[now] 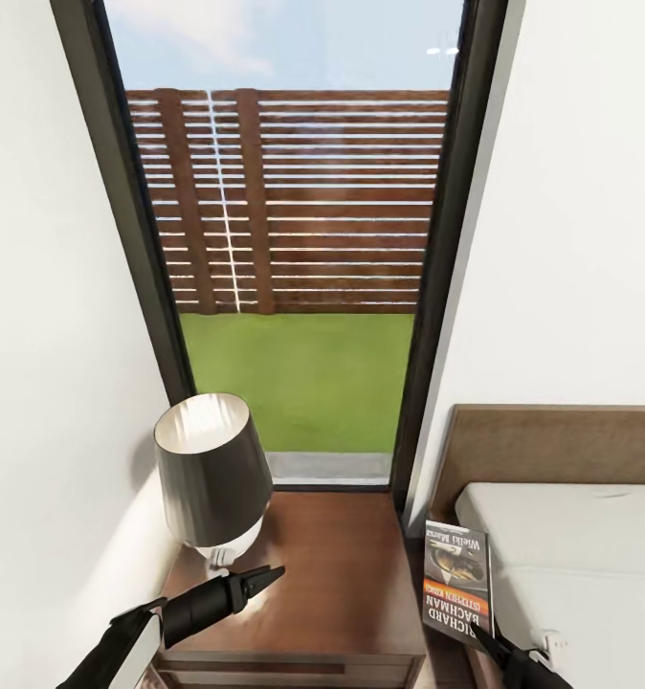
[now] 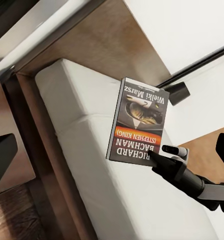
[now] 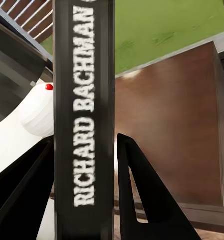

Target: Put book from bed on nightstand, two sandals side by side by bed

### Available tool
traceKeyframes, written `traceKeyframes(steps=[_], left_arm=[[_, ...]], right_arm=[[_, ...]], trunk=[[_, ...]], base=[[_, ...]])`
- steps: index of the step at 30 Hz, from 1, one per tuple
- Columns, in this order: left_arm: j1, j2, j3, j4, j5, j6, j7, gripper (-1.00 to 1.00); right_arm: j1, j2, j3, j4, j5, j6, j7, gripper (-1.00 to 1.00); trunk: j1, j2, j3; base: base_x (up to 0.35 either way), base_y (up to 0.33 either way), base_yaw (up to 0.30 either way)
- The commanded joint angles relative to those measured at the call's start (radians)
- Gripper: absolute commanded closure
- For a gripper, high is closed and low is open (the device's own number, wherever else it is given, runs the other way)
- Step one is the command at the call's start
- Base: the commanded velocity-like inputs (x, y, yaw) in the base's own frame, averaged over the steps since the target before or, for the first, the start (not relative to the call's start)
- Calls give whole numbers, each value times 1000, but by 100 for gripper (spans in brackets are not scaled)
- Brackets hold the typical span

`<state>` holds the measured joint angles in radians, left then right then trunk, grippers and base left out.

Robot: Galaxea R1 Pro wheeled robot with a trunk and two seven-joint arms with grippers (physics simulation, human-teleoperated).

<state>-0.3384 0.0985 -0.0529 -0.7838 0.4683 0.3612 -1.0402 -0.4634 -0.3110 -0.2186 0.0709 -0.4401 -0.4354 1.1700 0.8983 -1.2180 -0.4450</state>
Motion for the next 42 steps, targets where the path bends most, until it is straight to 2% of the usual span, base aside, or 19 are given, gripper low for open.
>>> traceKeyframes(steps=[1, 31, 42], left_arm=[[-1, 1, -4, 0, 10, 10, 0, -100], [-1, 0, -4, 2, 9, 10, 3, -100], [-1, -2, -5, 2, 10, 10, 3, -100]], right_arm=[[-2, 0, -8, 4, 4, -5, 4, 100], [-2, -1, -7, 0, 3, -3, 9, 100], [-3, -18, -9, -2, -6, 9, 14, 100]], trunk=[[0, -1, -1], [0, -1, -1], [0, -1, -1]], base=[[3, 0, 0], [0, 0, 0], [0, 0, 0]])
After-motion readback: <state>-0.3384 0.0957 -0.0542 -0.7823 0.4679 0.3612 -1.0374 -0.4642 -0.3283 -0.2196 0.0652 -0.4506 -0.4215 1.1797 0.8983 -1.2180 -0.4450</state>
